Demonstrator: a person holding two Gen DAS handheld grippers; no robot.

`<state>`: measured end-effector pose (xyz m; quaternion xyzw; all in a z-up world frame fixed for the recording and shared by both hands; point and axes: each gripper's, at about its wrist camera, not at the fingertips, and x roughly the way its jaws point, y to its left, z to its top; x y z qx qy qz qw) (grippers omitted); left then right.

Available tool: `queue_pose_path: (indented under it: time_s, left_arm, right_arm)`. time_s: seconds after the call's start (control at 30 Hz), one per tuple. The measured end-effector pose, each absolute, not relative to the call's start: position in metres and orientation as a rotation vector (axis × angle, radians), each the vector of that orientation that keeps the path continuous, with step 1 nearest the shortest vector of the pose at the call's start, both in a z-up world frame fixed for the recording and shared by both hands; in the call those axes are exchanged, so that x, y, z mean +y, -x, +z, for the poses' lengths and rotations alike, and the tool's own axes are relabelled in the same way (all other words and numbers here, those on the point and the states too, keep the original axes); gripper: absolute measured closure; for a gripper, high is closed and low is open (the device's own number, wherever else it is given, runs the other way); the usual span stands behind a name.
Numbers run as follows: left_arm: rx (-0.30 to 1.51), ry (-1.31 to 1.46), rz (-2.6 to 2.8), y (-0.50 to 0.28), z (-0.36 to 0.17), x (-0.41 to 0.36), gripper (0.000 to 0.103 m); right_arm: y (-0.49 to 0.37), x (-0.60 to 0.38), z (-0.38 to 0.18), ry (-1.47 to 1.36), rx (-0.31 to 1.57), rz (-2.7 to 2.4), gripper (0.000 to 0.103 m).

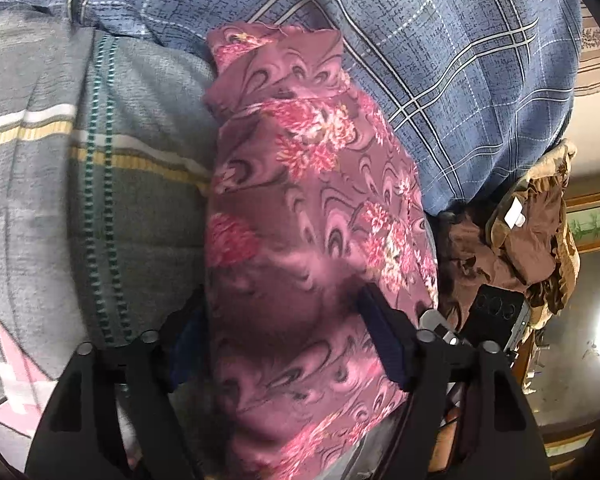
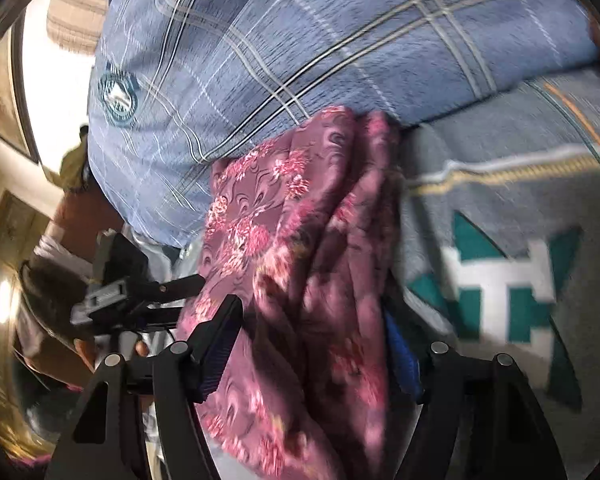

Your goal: Fold small clothes

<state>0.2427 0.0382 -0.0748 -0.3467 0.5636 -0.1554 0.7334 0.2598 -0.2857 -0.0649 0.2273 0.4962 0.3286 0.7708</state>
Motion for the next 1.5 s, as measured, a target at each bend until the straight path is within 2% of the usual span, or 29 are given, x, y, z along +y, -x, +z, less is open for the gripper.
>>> queue_pose_path:
  time_s: [0.1, 0.17, 0.23, 0.3, 0.37, 0.47, 0.83, 0.97, 1.2, 1.37, 1.43, 1.5]
  left_arm:
    - [1.232, 0.73, -0.315, -0.245, -0.072, 0.029, 0.022]
    - [1.223, 0.706, -0.307, -0.243, -0.069, 0.025, 0.022]
    - [1.207, 0.682, -0.302, -0.239, -0.065, 0.023, 0.033]
    - [1.194, 0.66, -0.304, -0.235, -0.061, 0.023, 0.055]
    - [1.184, 0.659, -0.305, -0.231, -0.056, 0.023, 0.067]
    - [1.162, 0.635, -0.302, -0.224, -0.041, 0.023, 0.071]
    - [0.982, 0.624, -0.332, -0.175, 0.062, 0.071, 0.071]
    - [0.954, 0.565, -0.302, -0.145, 0.072, 0.085, 0.071]
    - [0.99, 0.527, -0.256, -0.101, 0.026, 0.111, 0.071]
    - [1.086, 0.503, -0.209, -0.085, -0.036, 0.11, 0.071]
    - [1.102, 0.467, -0.186, -0.081, -0.053, 0.105, 0.065]
    - [1.07, 0.434, -0.167, -0.075, -0.059, 0.103, 0.052]
  right_arm:
    - [-0.265, -0.27, -0.063, -0.424, 1.056, 0.691, 0.025]
    - [-0.258, -0.263, -0.058, -0.359, 1.04, 0.649, 0.033]
    - [-0.25, -0.262, -0.051, -0.294, 1.011, 0.613, 0.062]
    - [-0.243, -0.265, -0.043, -0.291, 0.992, 0.596, 0.069]
    - [-0.24, -0.263, -0.036, -0.25, 0.983, 0.572, 0.073]
    - [-0.231, -0.253, -0.018, -0.204, 0.957, 0.548, 0.076]
    - [-0.178, -0.212, 0.089, -0.164, 0.758, 0.617, 0.077]
    - [-0.159, -0.184, 0.098, -0.161, 0.719, 0.649, 0.077]
    - [-0.128, -0.157, 0.047, -0.214, 0.808, 0.674, 0.077]
    - [-0.112, -0.151, -0.015, -0.224, 0.924, 0.639, 0.077]
    - [-0.108, -0.151, -0.038, -0.21, 0.96, 0.615, 0.073]
    - [-0.106, -0.154, -0.051, -0.202, 0.963, 0.603, 0.067]
